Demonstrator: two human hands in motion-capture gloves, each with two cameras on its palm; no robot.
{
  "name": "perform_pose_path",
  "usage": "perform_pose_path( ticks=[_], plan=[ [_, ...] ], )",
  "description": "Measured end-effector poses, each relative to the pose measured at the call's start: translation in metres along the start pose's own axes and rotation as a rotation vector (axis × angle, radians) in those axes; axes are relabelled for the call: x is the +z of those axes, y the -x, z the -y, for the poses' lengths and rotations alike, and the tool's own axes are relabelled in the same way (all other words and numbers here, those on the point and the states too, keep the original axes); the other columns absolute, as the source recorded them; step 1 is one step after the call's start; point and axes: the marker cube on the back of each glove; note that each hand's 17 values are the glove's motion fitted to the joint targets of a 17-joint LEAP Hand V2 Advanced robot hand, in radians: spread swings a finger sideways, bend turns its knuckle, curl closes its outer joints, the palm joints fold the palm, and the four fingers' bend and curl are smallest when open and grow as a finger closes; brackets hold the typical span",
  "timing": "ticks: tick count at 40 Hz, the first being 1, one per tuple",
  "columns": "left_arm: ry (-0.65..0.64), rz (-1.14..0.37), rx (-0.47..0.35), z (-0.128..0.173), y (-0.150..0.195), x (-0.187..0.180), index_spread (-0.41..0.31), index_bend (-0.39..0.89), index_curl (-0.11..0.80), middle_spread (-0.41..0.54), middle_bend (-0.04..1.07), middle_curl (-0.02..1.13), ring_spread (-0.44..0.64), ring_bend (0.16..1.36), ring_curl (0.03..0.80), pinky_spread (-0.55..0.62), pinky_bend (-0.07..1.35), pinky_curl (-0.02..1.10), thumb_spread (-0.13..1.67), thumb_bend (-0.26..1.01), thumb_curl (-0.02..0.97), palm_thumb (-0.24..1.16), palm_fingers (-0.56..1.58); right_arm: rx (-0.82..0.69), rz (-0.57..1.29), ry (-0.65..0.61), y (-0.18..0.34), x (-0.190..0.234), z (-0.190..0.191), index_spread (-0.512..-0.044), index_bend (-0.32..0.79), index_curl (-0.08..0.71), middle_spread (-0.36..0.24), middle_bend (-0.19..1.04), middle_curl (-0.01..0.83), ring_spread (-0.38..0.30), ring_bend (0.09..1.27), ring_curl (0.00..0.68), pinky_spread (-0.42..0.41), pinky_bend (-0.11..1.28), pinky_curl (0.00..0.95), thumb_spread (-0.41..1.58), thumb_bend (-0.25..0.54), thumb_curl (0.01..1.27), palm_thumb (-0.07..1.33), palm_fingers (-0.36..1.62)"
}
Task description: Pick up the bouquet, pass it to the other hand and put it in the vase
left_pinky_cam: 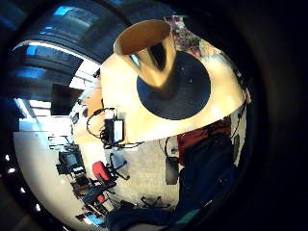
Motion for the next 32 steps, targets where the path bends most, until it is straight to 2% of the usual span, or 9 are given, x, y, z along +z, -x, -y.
perform_pose_path(
  ticks=[1,3,7,8,9,14,19,24,32],
  plan=[
    [0.002,0.0,-0.001,0.001,0.001,0.001,0.02,0.1,0.178,0.262,0.22,0.37,0.28,0.73,0.289,0.37,0.58,0.34,1.13,-0.02,0.273,0.12,0.06,0.018,0.003,-0.052,0.0,0.002,0.0,-0.279,0.43,0.336,-0.177,0.35,0.459,-0.243,0.57,0.387,-0.112,0.15,0.267,1.08,0.052,0.37,0.88,1.08],
    [0.004,0.0,-0.003,0.003,0.002,0.003,0.02,0.11,0.179,0.262,0.22,0.37,0.27,0.74,0.289,0.37,0.58,0.34,1.13,-0.02,0.273,0.12,0.06,0.03,0.015,-0.107,0.0,0.003,0.0,-0.277,0.45,0.362,-0.189,0.39,0.477,-0.251,0.56,0.397,-0.149,0.13,0.266,1.08,0.04,0.36,0.88,1.13],
    [0.017,-0.004,-0.016,0.006,0.005,0.006,0.02,0.11,0.179,0.263,0.22,0.37,0.27,0.74,0.289,0.37,0.58,0.34,1.13,-0.02,0.273,0.12,0.06,0.01,0.09,-0.104,0.001,0.003,0.0,-0.276,0.49,0.41,-0.203,0.44,0.511,-0.254,0.58,0.427,-0.203,0.14,0.276,1.09,-0.002,0.34,0.85,1.17],
    [0.02,-0.005,-0.018,0.007,0.005,0.006,0.02,0.11,0.179,0.263,0.22,0.37,0.27,0.74,0.289,0.37,0.58,0.34,1.13,-0.02,0.272,0.12,0.06,0.005,0.112,-0.113,0.0,0.002,0.001,-0.279,0.59,0.448,-0.23,0.03,0.382,-0.261,0.68,0.462,-0.218,0.25,0.311,1.09,-0.01,0.34,0.84,1.01],
    [0.02,-0.006,-0.018,0.007,0.005,0.006,0.02,0.11,0.179,0.263,0.22,0.37,0.27,0.74,0.289,0.37,0.58,0.34,1.13,-0.02,0.272,0.12,0.06,0.0,0.134,-0.13,0.0,0.001,0.004,-0.277,0.51,0.424,-0.211,0.43,0.512,-0.257,0.58,0.43,-0.23,0.16,0.288,1.09,-0.022,0.34,0.83,1.17],
    [0.019,0.0,-0.013,0.008,0.004,0.007,0.02,0.11,0.183,0.263,0.21,0.37,0.27,0.74,0.289,0.37,0.58,0.34,1.13,-0.02,0.272,0.12,0.06,-0.066,0.292,-0.163,0.006,-0.01,0.008,-0.266,0.5,0.46,-0.211,0.48,0.525,-0.259,0.59,0.452,-0.265,0.17,0.305,1.09,-0.032,0.32,0.77,1.2],
    [0.032,-0.02,-0.008,0.01,-0.001,0.004,0.02,0.12,0.189,0.263,0.21,0.37,0.27,0.73,0.287,0.37,0.58,0.34,1.14,-0.02,0.272,0.12,0.06,-0.251,0.597,-0.156,0.023,-0.031,0.005,-0.256,0.51,0.488,-0.204,0.55,0.565,-0.25,0.59,0.47,-0.275,0.21,0.338,1.06,-0.035,0.3,0.73,1.26],
    [0.063,-0.106,-0.001,0.019,-0.008,0.002,0.02,0.12,0.194,0.263,0.21,0.37,0.27,0.73,0.286,0.37,0.57,0.34,1.14,-0.02,0.272,0.12,0.07,-0.095,0.576,0.029,0.017,-0.04,-0.011,-0.246,0.52,0.513,-0.193,0.58,0.591,-0.243,0.6,0.485,-0.276,0.23,0.365,1.06,-0.004,0.31,0.78,1.26],
    [0.114,-0.402,0.057,0.032,-0.031,-0.005,0.025,0.12,0.199,0.263,0.2,0.37,0.28,0.71,0.285,0.37,0.57,0.34,1.12,-0.01,0.283,0.17,0.07,-0.517,0.79,-0.396,0.057,-0.067,0.017,-0.233,0.54,0.553,-0.17,0.61,0.623,-0.234,0.62,0.507,-0.278,0.25,0.398,1.05,0.007,0.33,0.88,1.24]
  ],
)
